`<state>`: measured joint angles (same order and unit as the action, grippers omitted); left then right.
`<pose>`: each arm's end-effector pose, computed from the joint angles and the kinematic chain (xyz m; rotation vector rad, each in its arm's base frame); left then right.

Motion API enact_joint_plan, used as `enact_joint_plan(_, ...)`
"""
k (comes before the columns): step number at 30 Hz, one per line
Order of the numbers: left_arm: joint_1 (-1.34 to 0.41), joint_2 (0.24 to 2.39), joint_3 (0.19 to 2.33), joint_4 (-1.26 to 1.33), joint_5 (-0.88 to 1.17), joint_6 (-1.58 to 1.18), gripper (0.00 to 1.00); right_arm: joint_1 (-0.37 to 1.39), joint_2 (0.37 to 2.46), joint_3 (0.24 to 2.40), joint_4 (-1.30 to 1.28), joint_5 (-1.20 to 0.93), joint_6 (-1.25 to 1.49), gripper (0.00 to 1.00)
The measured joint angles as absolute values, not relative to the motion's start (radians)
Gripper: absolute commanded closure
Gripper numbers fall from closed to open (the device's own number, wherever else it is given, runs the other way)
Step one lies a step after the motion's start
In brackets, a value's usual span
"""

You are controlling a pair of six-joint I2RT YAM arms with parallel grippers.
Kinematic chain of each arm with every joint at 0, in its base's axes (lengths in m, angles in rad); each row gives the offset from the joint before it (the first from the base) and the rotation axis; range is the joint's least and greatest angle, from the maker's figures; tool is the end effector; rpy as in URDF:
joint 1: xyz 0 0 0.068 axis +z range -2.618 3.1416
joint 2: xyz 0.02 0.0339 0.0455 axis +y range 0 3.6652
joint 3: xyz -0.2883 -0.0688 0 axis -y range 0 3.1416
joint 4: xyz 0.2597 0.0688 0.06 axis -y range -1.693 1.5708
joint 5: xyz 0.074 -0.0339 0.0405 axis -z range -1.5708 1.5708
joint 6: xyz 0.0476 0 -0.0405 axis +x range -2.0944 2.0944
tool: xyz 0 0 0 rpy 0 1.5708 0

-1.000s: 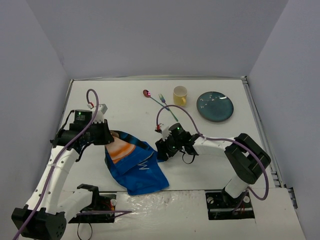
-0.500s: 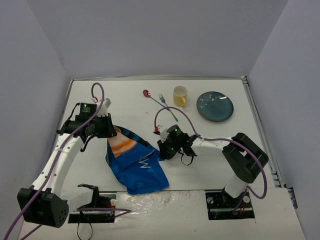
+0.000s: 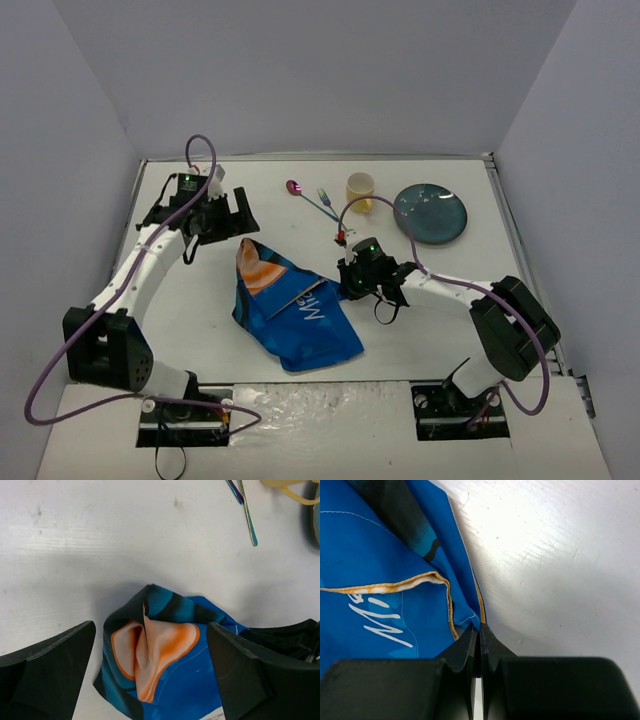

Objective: Set the dinner table for one person

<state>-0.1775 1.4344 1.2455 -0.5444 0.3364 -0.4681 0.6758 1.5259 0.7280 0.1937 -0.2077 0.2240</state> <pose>0.3275 -0.0747 0.3297 -0.1648 2.3549 -0.7114 0.2518 0.2144 0.1890 -0.6247 2.1680 0.7256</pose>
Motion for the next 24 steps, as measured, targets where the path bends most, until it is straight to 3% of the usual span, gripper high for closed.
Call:
enact_joint_plan(4, -0.241, 1.27, 1.111, -0.562, 0.286, -0.602, 0.23, 0.676, 1.522, 0.722, 0.19, -0.19, 0.243, 1.0)
enact_joint_plan(11, -0.571, 0.997, 0.857, -0.49, 0.123, -0.885, 0.33, 0.675, 1.518, 0.716, 0.19, -0.174, 0.267, 1.0)
enact_joint_plan(24, -0.612, 1.066, 0.677, -0.433, -0.007, -1.053, 0.43, 0.673, 1.506, 0.714, 0.19, -0.168, 0.286, 1.0)
